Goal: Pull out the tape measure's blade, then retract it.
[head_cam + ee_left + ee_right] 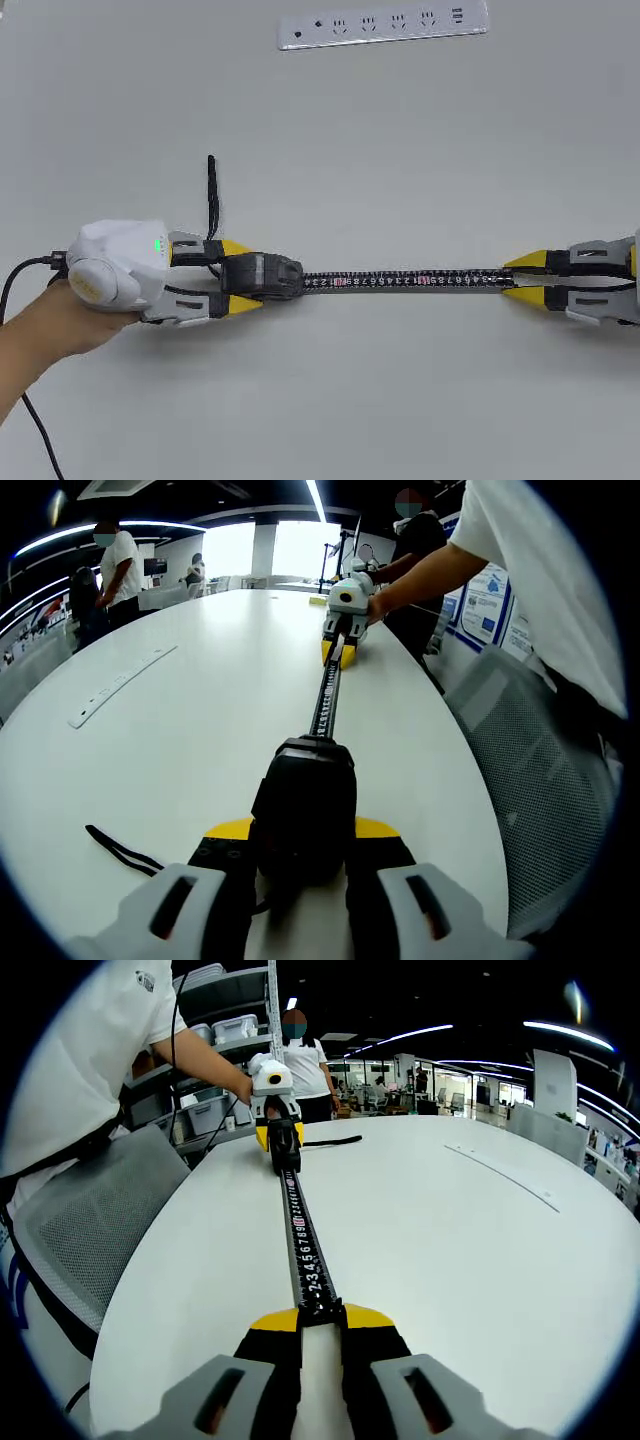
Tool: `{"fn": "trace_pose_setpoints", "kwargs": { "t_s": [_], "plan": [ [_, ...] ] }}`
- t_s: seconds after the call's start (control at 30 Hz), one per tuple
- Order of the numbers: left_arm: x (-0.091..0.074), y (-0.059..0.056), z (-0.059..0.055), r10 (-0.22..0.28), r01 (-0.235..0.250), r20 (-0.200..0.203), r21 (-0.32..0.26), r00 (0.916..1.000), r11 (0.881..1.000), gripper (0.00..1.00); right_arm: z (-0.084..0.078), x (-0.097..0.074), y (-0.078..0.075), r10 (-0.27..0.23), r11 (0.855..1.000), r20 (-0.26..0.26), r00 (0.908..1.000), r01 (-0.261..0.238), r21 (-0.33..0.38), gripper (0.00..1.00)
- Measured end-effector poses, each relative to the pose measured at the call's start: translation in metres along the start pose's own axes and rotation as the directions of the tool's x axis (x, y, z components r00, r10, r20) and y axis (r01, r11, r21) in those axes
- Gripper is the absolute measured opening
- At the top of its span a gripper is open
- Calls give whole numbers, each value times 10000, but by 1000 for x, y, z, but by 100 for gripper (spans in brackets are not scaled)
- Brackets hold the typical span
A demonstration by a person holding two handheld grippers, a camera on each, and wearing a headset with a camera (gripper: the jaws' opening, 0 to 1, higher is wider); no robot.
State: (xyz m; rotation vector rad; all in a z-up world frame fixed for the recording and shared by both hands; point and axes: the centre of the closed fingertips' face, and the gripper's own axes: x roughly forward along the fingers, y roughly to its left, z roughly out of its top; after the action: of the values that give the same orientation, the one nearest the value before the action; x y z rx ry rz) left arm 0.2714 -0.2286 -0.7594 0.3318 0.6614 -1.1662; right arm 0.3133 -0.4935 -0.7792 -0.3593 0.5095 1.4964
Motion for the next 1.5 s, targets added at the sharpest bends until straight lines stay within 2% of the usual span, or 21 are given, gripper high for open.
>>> {"fn": "trace_pose_setpoints", "kwargs": {
  "t_s": [0.13, 0.2, 0.43, 0.6, 0.73, 0.87, 0.97, 1.03, 1.5],
  "plan": [
    [0, 0, 0, 29, -29, 54, -15, 10000, 10000, 31, 0, 0, 0, -24, 10000, -3, 10000, 24, 95, 14],
    [0, 0, 1, 44, -45, 108, 152, 9999, 9999, 31, -1, -2, -1, -130, 9991, 41, 9999, 128, 398, 14],
    [1, -1, 3, 129, -135, 125, 477, 9998, 9988, 31, 1, 1, 0, -160, 9987, 125, 9998, 154, 488, 16],
    [5, 0, 4, 141, -144, 61, 507, 9999, 9986, 33, 2, 3, 1, -99, 9987, 143, 9998, 91, 499, 19],
    [4, 1, 4, 116, -119, 90, 397, 9999, 9991, 34, 2, 3, 0, -137, 9987, 141, 9998, 130, 497, 23],
    [3, 2, 6, 126, -132, 228, 263, 9997, 9996, 41, 4, 3, 0, -167, 9984, 135, 9998, 159, 538, 24],
    [3, 2, 3, 182, -186, 91, 367, 9998, 9992, 42, 4, 3, 0, -171, 9982, 154, 9997, 162, 575, 26],
    [3, 2, 3, 170, -171, 94, 132, 9998, 9998, 43, 6, 3, 1, -148, 9972, 272, 9995, 128, 738, 29],
    [-1, 5, 7, 586, -587, 111, 58, 9982, 9983, 54, 9, -1, -1, -496, 9939, 341, 9982, 459, 1007, 37]
  ]
}}
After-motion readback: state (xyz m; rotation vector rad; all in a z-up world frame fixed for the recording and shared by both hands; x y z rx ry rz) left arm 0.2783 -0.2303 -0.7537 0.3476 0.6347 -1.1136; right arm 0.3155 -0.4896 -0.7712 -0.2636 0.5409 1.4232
